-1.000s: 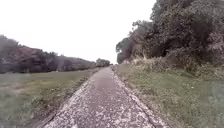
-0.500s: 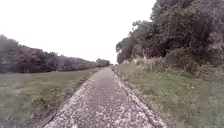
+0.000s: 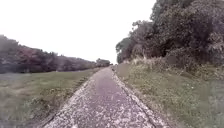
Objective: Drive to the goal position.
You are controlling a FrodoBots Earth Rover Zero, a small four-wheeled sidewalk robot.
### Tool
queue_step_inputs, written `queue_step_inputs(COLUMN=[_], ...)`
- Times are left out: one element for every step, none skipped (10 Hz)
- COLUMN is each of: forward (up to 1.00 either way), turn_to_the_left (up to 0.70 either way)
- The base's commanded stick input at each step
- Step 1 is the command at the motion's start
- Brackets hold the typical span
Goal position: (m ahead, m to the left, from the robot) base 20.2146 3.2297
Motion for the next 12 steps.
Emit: queue_step_inputs(forward=[0.05, 0.05, 0.05, 0.05, 0.05, 0.05, 0.05, 0.05, 0.05, 0.06, 0.06, 0.05], turn_to_the_left=[0.00, 0.00, 0.00, 0.00, 0.00, 0.00, 0.00, 0.00, 0.00, 0.00, 0.00, 0.00])
